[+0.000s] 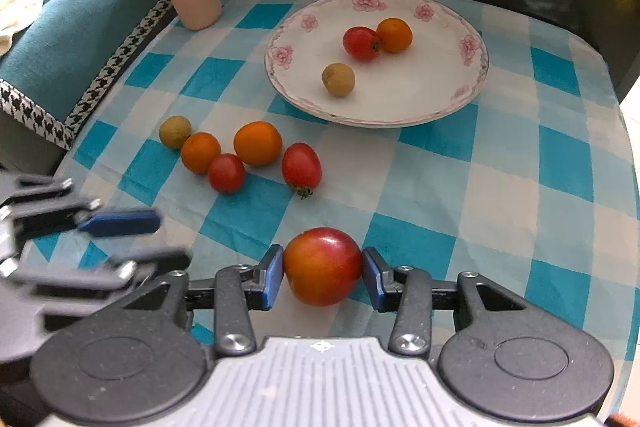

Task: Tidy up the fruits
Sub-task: 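Lift and carry both held fruits toward the white plate, then lower yellow fruit onto plate, open left tool while right tool holds tomato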

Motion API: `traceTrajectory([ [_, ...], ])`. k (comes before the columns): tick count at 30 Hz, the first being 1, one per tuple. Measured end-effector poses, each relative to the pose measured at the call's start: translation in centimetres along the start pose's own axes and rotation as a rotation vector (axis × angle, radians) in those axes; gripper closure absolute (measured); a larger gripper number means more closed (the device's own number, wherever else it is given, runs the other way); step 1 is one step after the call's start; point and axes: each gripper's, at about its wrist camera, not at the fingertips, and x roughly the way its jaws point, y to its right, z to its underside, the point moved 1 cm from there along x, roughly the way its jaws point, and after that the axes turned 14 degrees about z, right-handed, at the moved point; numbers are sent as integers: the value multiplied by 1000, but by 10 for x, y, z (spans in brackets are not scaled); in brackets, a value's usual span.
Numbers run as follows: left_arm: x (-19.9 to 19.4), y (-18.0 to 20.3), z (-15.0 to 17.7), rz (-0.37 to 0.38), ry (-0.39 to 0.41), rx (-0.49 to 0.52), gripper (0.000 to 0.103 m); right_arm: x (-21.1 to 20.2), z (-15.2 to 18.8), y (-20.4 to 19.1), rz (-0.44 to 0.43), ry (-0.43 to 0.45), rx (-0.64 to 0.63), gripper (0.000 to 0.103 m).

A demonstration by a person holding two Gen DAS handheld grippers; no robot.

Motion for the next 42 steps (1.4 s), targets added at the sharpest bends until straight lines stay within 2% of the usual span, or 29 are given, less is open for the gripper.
traceTrajectory([
  [3, -11, 20, 18, 47, -7, 33, 61, -3, 4, 1, 22, 6, -10, 49],
  [8, -10, 54, 49, 138, -64, 92, 60, -9, 13, 6, 36, 14, -7, 49],
  [12, 11, 77, 61, 115, -107, 192, 59, -20, 21, 10, 42, 26, 11, 49],
  [15, 24, 82, 60, 135, -127, 203, 59, -29, 27, 12, 49, 37, 26, 49],
  [24, 38, 93, 55, 92, -139, 242, 64, -38, 39, 21, 55, 46, 66, 49],
  [27, 40, 97, 55, 84, -137, 229, 71, -39, 37, 24, 56, 50, 74, 49],
  [32, 34, 95, 49, 62, -126, 210, 71, -44, 32, 25, 45, 71, 81, 49],
  [37, 23, 80, 32, 44, -71, 153, 71, -46, 25, 28, 47, 85, 93, 49],
  [42, 12, 54, 1, -6, 10, 68, 71, -48, 11, 32, 51, 111, 109, 49],
])
